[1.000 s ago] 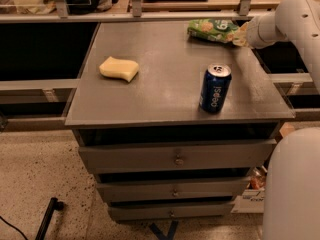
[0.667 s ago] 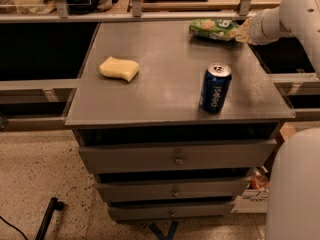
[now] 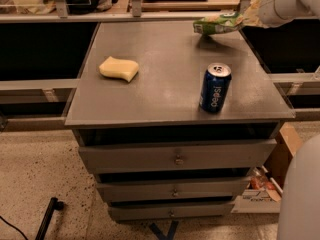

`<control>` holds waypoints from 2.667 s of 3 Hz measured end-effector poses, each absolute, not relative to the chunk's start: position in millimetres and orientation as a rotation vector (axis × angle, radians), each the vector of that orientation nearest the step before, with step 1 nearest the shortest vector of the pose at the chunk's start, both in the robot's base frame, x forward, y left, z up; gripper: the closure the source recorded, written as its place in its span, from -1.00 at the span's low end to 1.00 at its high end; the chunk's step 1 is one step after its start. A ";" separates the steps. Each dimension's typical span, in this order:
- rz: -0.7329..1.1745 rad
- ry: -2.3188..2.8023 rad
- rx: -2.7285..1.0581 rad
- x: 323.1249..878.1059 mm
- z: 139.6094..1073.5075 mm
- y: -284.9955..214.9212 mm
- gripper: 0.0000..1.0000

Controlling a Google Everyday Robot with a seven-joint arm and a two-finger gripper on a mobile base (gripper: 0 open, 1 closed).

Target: Move green rice chip bag near sponge

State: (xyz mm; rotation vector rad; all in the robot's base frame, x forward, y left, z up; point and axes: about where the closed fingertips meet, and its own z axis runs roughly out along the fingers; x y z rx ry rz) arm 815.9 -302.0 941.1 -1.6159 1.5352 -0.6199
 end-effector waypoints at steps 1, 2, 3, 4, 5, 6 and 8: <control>-0.654 1.468 -1.696 800.9 970.6 -280.3 1.00; -0.667 1.384 -1.770 787.5 986.0 -252.5 1.00; -0.686 1.291 -1.840 773.6 996.5 -222.2 1.00; -0.672 1.204 -1.908 755.8 1005.7 -192.4 1.00; -0.596 1.131 -1.960 742.7 1004.6 -165.6 1.00; -0.562 1.059 -2.016 732.3 1007.8 -139.2 1.00; -0.472 0.920 -2.107 719.5 1014.3 -89.3 1.00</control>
Offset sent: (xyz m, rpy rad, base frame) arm -0.0533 0.0848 0.0637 -0.1764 -0.0532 0.2191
